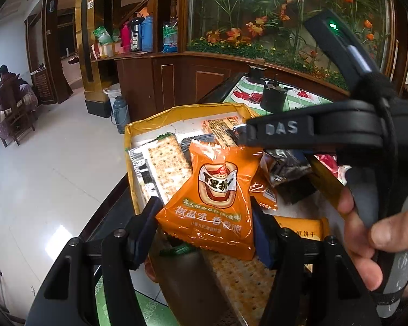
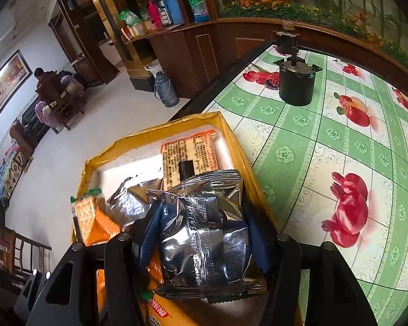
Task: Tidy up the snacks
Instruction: 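Carry the orange packet and foil bag to the tray and lower them in, then open both grippers to release the packet and foil bag in the tray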
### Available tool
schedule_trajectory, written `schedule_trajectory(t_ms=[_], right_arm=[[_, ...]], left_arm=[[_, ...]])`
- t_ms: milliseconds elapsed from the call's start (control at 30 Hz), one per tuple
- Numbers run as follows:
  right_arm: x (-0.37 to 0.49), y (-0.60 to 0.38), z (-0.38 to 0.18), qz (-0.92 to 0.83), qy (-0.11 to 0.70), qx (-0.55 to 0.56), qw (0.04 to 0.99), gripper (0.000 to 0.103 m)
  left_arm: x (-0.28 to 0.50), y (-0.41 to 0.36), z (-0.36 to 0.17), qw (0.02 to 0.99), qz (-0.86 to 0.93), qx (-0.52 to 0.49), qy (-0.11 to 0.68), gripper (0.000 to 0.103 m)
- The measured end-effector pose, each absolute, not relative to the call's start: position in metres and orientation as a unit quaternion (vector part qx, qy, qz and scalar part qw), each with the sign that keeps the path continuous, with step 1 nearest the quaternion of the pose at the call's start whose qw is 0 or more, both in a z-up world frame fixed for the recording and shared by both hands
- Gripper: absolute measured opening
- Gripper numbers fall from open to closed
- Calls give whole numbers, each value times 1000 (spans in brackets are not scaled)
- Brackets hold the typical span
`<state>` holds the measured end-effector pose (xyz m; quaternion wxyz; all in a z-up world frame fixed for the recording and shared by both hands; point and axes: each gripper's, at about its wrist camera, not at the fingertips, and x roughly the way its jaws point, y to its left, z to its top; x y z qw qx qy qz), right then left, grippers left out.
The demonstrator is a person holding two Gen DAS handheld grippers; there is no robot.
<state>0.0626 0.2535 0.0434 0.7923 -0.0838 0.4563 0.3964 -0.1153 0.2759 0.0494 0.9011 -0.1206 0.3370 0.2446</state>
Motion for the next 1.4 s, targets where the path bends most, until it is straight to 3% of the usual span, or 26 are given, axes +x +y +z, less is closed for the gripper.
schedule_trajectory(t_ms=[967,1067,1400], right_arm=[[52,264,38,395,414,-137,809,64],[50,263,39,398,416,-140,806,65],[43,259,44,408,427,-142,795,70]], left_arm=[[-103,255,52,881,314,-74,347,65],[-109,255,53,883,314,-85,340,73],[-125,256,55,883,297,-138,335,80]])
